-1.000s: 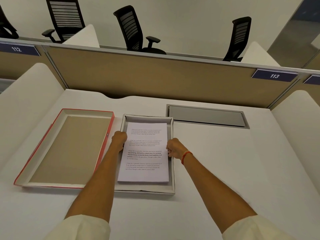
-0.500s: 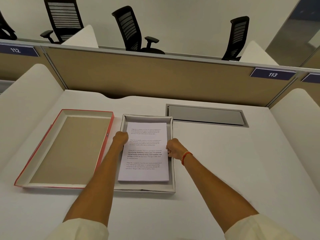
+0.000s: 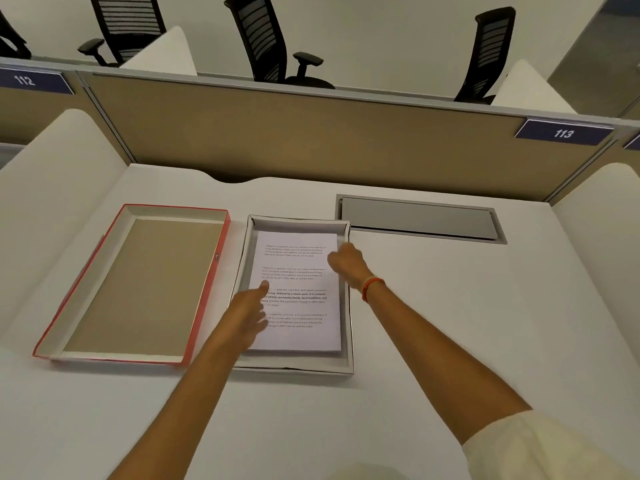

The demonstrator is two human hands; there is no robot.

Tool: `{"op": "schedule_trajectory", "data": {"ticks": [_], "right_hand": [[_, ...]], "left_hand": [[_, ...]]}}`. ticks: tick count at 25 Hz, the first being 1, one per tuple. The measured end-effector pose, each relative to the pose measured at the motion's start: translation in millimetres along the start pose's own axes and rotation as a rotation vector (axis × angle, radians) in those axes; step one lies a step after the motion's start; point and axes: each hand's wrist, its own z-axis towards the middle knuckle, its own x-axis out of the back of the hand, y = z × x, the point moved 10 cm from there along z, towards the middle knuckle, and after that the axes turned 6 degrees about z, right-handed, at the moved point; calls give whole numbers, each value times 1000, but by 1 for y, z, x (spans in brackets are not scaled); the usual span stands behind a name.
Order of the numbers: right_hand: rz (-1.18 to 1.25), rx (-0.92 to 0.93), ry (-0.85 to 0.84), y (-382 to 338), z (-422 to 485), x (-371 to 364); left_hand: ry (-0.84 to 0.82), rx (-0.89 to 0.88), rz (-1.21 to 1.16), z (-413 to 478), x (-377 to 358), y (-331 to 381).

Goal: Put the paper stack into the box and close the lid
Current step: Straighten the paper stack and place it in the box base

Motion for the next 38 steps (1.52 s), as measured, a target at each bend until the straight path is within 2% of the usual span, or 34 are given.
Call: {"op": "schedule_trajectory", "data": {"ticks": [4, 9, 15, 20, 29, 38], "right_hand": [[-212, 229, -54, -54, 21, -6], [-392, 351, -120, -78, 39, -18], [-528, 353, -246, -75, 63, -34], [-623, 399, -300, -77, 79, -51], [-715, 393, -426, -68, 104, -88], [-655, 457, -384, -69, 113, -88]], "left_hand": [[-102, 270, -341, -17, -20, -63], [-117, 367, -559, -25, -40, -86], [-136, 407, -605, -18, -45, -84], [-76, 462, -607, -5, -33, -97], [-132, 468, -656, 5, -30, -105], [-103, 528, -630, 13, -19, -110]]}}
